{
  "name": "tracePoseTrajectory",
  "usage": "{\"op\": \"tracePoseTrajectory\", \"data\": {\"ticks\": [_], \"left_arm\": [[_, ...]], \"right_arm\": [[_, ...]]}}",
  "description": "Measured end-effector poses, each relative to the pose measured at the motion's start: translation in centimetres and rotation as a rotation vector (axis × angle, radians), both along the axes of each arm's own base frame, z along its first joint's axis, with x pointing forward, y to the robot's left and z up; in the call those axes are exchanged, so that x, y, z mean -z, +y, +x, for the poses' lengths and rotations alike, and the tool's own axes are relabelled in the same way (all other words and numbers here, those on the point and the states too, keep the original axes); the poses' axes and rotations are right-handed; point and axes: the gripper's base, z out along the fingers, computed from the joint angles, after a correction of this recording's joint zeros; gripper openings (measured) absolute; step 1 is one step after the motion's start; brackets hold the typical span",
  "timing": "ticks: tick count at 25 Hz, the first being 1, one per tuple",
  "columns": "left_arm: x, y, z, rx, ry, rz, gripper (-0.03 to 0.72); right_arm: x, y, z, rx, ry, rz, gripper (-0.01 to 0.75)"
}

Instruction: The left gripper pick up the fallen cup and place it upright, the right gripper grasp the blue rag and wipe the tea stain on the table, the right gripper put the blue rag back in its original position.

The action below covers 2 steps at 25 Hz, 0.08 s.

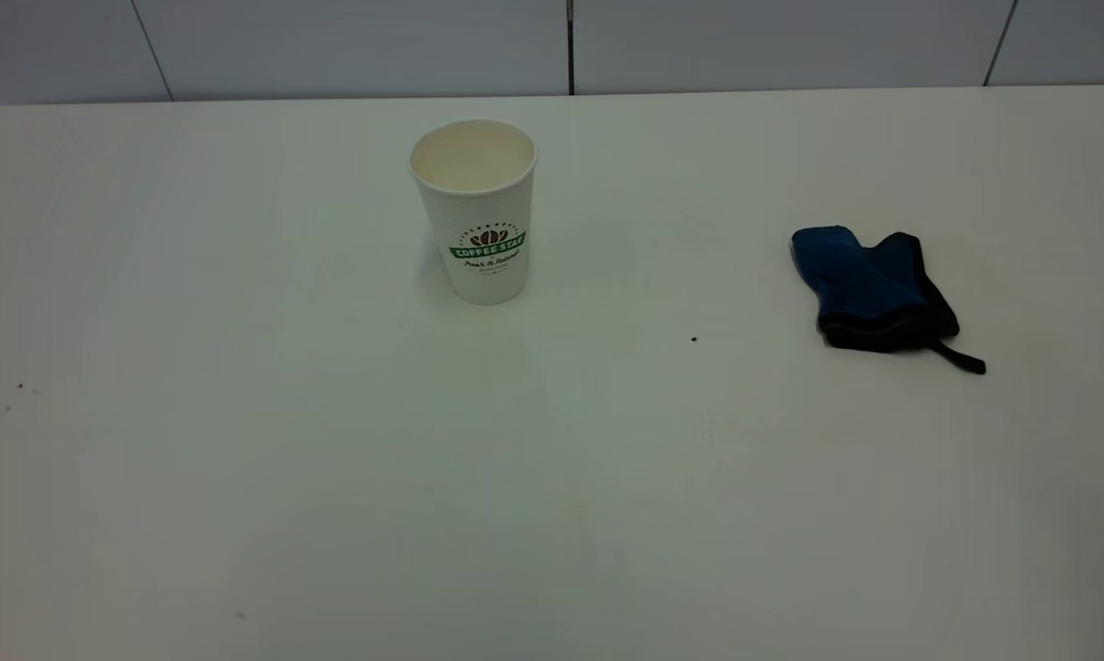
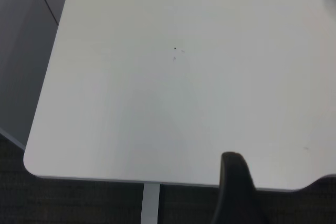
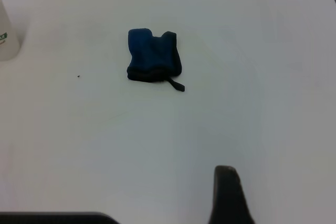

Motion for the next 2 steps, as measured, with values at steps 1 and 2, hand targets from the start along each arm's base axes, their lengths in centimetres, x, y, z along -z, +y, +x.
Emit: {"op": "tracePoseTrajectory", "data": {"ticks": [1,2], "left_arm": [[0.0,0.0,0.0,0.0,0.0,0.0,0.493],[0.0,0.0,0.0,0.0,0.0,0.0,0.493]], "right_arm": [[0.0,0.0,0.0,0.0,0.0,0.0,0.537],[0.0,0.0,0.0,0.0,0.0,0.0,0.537]]}}
